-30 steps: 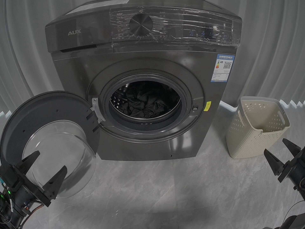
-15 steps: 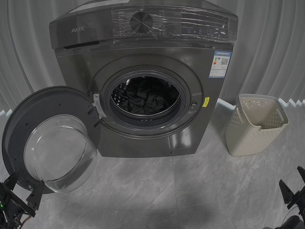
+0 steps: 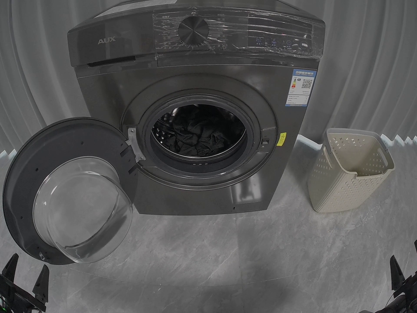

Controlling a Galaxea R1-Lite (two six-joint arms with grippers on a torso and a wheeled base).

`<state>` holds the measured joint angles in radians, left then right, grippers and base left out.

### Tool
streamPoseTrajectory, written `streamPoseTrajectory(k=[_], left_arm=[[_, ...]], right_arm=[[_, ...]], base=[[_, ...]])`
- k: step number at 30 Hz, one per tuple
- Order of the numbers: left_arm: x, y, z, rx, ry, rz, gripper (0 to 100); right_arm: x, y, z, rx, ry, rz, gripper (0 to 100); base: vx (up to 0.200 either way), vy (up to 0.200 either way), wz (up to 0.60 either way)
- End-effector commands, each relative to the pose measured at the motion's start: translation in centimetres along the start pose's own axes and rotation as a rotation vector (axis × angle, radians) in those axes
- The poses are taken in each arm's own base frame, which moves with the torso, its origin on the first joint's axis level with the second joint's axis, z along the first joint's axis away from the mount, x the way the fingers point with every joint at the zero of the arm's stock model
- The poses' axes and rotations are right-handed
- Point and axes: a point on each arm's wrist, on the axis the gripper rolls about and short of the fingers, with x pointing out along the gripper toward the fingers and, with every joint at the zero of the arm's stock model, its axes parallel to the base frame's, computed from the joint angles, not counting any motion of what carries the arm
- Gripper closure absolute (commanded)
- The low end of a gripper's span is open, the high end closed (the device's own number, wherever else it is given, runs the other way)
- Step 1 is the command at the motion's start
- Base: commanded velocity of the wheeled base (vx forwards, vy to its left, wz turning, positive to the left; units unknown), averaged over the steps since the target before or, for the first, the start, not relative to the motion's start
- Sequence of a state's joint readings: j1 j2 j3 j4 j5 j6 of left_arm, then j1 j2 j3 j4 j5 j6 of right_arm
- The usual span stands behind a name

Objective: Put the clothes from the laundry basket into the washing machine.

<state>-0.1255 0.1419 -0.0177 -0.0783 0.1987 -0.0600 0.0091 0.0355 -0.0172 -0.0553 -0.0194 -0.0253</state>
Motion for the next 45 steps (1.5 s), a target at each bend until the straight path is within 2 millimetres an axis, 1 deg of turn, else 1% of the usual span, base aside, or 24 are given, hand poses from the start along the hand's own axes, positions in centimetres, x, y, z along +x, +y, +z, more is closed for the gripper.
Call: streamPoseTrajectory(k=[1, 3, 6, 8, 16, 19, 23, 25, 27, 29, 31, 32, 33, 34, 36, 39, 41, 42, 45], left_arm=[[-0.4, 0.0, -0.6, 0.000, -0.031, 0.013, 0], [-0.6, -0.3, -0.8, 0.009, -0.057, 0.033, 0], [-0.9, -0.5, -0.8, -0.010, -0.082, -0.029, 0], [-1.1, -0.4, -0.9, -0.033, -0.108, -0.067, 0], [-1.1, -0.5, -0.9, -0.021, -0.110, -0.076, 0], [-1.1, -0.4, -0.9, -0.029, -0.108, -0.053, 0], [-1.1, -0.1, -0.9, -0.022, -0.112, 0.072, 0], [-1.1, -0.1, -0.9, -0.002, -0.112, 0.098, 0], [-1.1, -0.2, -0.9, 0.014, -0.108, 0.031, 0], [-1.2, -0.5, -0.9, -0.005, -0.095, -0.105, 0], [-1.2, -0.6, -0.9, -0.023, -0.082, -0.140, 0], [-1.2, -0.6, -0.9, -0.022, -0.088, -0.119, 0], [-1.2, -0.4, -1.0, -0.020, -0.088, -0.060, 0], [-1.2, -0.2, -1.0, 0.006, -0.091, 0.031, 0], [-1.1, -0.1, -1.0, 0.070, -0.093, 0.097, 0], [-1.1, -0.1, -1.1, 0.087, -0.094, 0.075, 0], [-1.1, -0.3, -1.2, 0.033, -0.084, -0.019, 0], [-1.1, -0.4, -1.5, 0.035, -0.054, -0.054, 0], [-1.1, -0.4, -1.6, 0.031, -0.036, -0.075, 0]], right_arm=[[-0.2, -0.1, -0.6, 0.041, -0.010, -0.067, 0], [-0.2, 0.0, -1.0, 0.050, 0.029, -0.030, 0], [-0.2, 0.1, -1.1, 0.017, 0.039, 0.000, 0], [-0.2, 0.1, -1.1, 0.023, 0.036, -0.002, 0], [-0.2, 0.0, -1.1, 0.020, 0.031, -0.006, 0], [-0.2, 0.0, -1.1, 0.020, 0.031, -0.006, 0], [-0.2, 0.0, -1.1, 0.020, 0.031, -0.006, 0], [-0.2, 0.0, -1.1, 0.020, 0.031, -0.006, 0], [-0.2, 0.0, -1.1, 0.020, 0.031, -0.006, 0], [-0.2, 0.0, -1.1, 0.020, 0.031, -0.006, 0], [-0.2, 0.0, -1.1, 0.020, 0.031, -0.006, 0], [-0.2, 0.0, -1.0, 0.020, 0.029, -0.006, 0], [-0.2, 0.0, -1.1, 0.020, 0.031, -0.006, 0], [-0.2, 0.0, -1.1, 0.020, 0.031, -0.006, 0], [-0.2, 0.0, -1.1, 0.020, 0.031, -0.006, 0], [-0.2, 0.0, -1.1, 0.020, 0.031, -0.006, 0], [-0.2, 0.0, -1.0, 0.020, 0.029, -0.006, 0], [-0.2, 0.0, -1.1, 0.020, 0.031, -0.006, 0], [-0.2, 0.0, -1.1, 0.020, 0.031, -0.006, 0]], base=[[0.000, 0.000, 0.00], [0.000, 0.000, 0.00], [0.000, 0.000, 0.00], [0.000, 0.000, 0.00], [0.000, 0.000, 0.00], [0.000, 0.000, 0.00], [0.000, 0.000, 0.00], [0.000, 0.000, 0.00], [0.000, 0.000, 0.00], [0.000, 0.000, 0.00], [0.000, 0.000, 0.00], [0.000, 0.000, 0.00], [0.000, 0.000, 0.00], [0.000, 0.000, 0.00], [0.000, 0.000, 0.00], [0.000, 0.000, 0.00], [0.000, 0.000, 0.00], [0.000, 0.000, 0.00], [-0.133, 0.000, 0.00]])
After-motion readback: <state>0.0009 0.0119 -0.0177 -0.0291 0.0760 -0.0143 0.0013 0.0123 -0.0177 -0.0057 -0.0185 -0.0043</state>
